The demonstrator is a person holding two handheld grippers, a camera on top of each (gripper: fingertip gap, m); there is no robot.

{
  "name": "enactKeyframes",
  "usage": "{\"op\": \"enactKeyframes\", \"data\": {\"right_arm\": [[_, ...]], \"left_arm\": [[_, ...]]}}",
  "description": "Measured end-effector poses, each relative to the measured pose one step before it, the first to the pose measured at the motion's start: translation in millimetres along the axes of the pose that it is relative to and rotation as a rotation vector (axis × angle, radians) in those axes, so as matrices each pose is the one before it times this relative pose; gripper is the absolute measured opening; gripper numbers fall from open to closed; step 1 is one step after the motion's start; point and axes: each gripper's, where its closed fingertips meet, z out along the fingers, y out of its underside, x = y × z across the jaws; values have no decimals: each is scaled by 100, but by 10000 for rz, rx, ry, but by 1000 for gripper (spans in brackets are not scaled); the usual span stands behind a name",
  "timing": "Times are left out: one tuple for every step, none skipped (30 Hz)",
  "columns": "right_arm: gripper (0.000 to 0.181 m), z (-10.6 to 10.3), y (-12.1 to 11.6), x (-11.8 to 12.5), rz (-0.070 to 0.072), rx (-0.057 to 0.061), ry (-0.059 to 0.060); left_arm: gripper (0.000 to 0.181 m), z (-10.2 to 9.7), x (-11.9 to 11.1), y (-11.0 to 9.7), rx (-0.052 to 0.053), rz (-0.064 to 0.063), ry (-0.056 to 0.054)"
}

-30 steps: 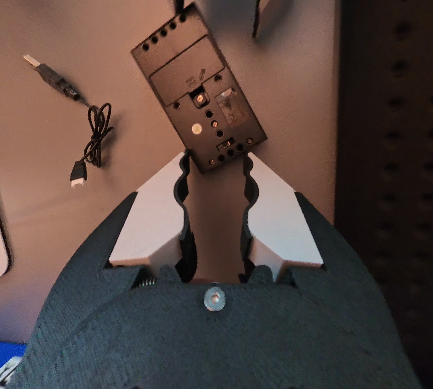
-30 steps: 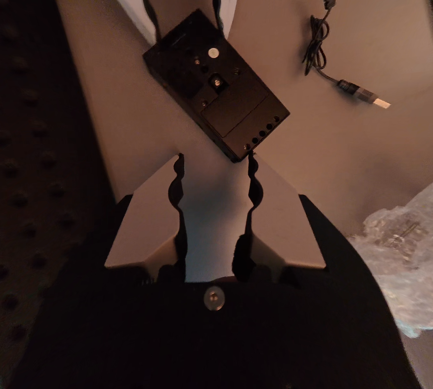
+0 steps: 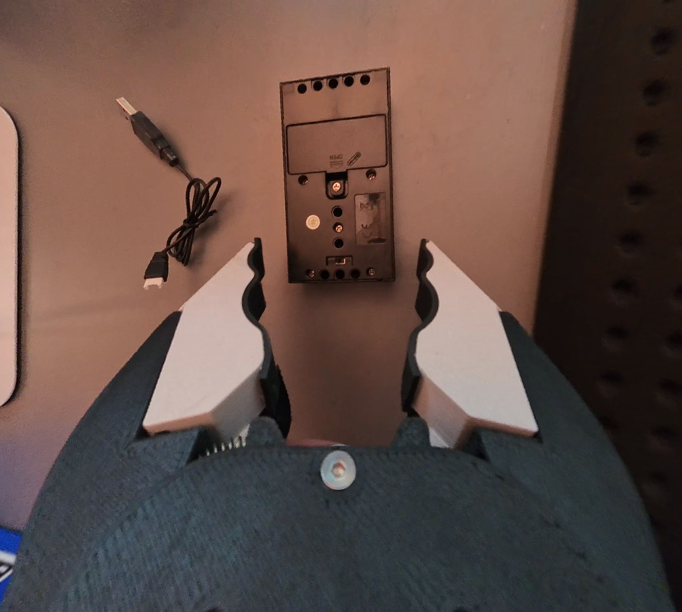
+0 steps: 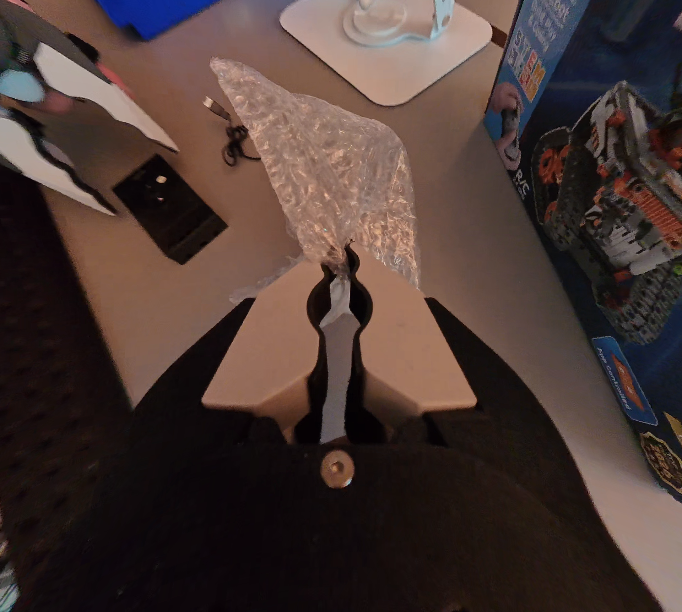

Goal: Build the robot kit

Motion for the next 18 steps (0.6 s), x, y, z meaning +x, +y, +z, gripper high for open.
{"op": "enactKeyframes", "data": {"right_arm": [[0,-962,-562,-75,-19,175,-75],[0,-1164,-714,-44,13,224,-90],[0,-1343,-785,-94,27,213,-147],[0,-1498,-779,27,-28,161,-70],[0,-1654,-893,334,-74,170,123],[0,-1796,-1067,620,-69,227,249],[0,-1868,-1177,782,-53,256,264],[0,-1889,-1228,970,-35,252,285],[0,-1857,-1229,1171,-16,224,328],[0,-1768,-1192,1360,-36,178,382],[0,-1679,-1182,1541,-61,172,429],[0,-1563,-1227,1671,-26,207,409],[0,-1362,-1167,1718,15,204,342],[0,-1133,-1013,1792,32,154,326],[0,-840,-847,1896,57,110,332],[0,-470,-582,1957,71,27,303],[0,-14,-121,2034,69,-151,309],[0,446,306,2098,86,-299,318]], "left_arm": [[81,-18,68,-293,148,-39,98],[81,70,28,-103,39,-25,64],[81,159,59,148,-105,43,56],[81,178,53,121,-95,66,35],[81,178,6,77,-62,1,32],[81,186,17,93,-61,-22,56],[79,195,73,118,-67,15,68],[77,224,11,113,-63,54,8],[75,234,-13,145,-75,9,-10],[71,44,103,-218,146,-107,103],[68,49,-21,11,35,16,-6],[63,-27,-80,5,35,9,-42],[63,-6,9,26,15,0,-2],[63,0,6,3,7,-14,10],[63,4,7,6,-16,-35,19],[63,17,3,19,-47,-59,37],[63,10,7,32,-65,-62,41],[63,4,13,39,-69,-61,39]]}}
